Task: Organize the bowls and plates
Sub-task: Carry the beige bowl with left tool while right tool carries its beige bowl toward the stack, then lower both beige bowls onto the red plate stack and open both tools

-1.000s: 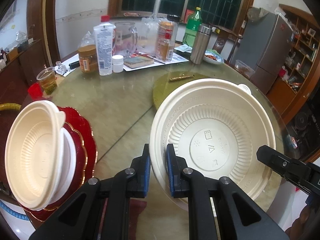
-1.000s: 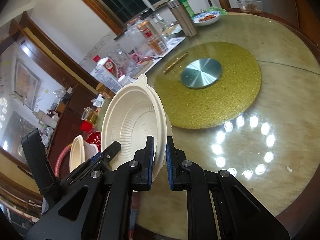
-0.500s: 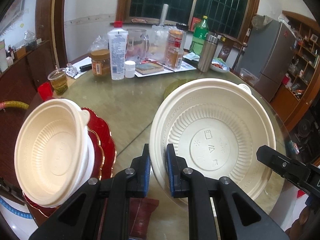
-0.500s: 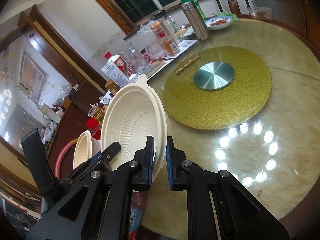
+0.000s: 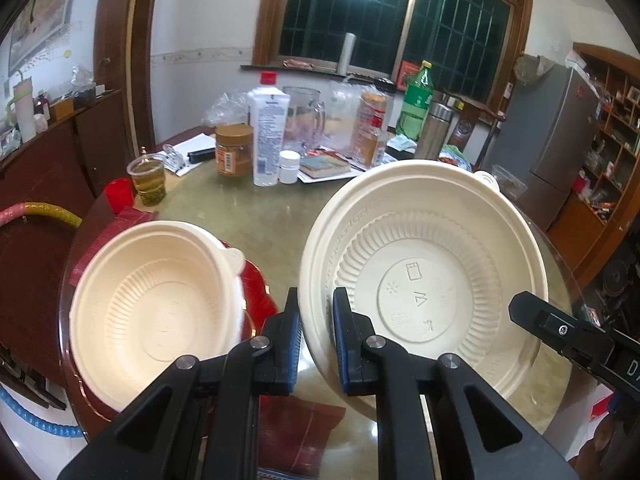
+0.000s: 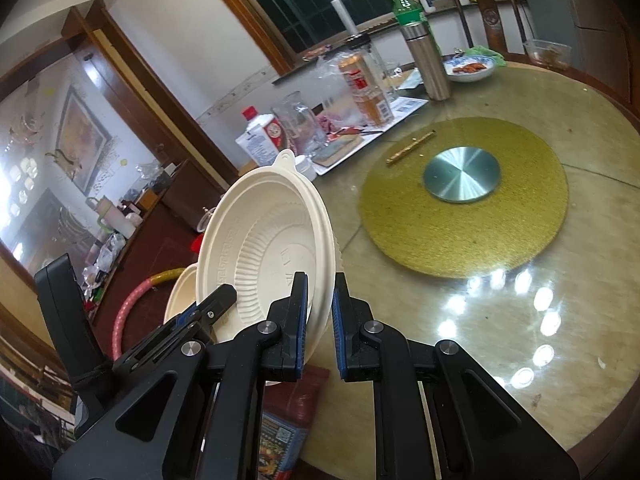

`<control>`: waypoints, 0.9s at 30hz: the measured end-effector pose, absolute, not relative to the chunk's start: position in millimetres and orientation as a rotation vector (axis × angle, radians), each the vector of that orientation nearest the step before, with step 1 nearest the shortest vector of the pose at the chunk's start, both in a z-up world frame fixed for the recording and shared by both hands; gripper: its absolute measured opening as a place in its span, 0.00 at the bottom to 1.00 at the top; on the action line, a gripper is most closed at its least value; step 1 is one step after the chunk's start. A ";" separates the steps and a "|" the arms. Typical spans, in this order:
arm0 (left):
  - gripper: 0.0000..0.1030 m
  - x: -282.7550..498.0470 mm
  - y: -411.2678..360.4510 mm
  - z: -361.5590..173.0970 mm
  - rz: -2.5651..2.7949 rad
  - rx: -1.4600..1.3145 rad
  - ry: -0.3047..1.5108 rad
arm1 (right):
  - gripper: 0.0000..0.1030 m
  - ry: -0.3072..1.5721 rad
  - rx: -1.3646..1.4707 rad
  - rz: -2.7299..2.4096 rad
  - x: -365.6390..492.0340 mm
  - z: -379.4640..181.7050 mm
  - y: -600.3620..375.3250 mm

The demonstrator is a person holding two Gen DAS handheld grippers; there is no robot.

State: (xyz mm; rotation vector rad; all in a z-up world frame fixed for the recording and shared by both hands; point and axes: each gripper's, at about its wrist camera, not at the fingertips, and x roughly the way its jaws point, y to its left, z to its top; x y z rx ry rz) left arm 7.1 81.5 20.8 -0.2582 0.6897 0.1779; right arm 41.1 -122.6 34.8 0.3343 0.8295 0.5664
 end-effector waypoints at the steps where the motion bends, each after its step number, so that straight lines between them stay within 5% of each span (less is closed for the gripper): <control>1: 0.13 6.0 83.4 21.8 0.182 -0.260 0.686 | 0.11 0.827 0.332 0.572 40.9 35.8 -120.3; 27: 0.13 -22.7 132.3 26.7 0.290 -0.307 0.630 | 0.11 0.826 0.282 0.712 36.3 45.6 -63.4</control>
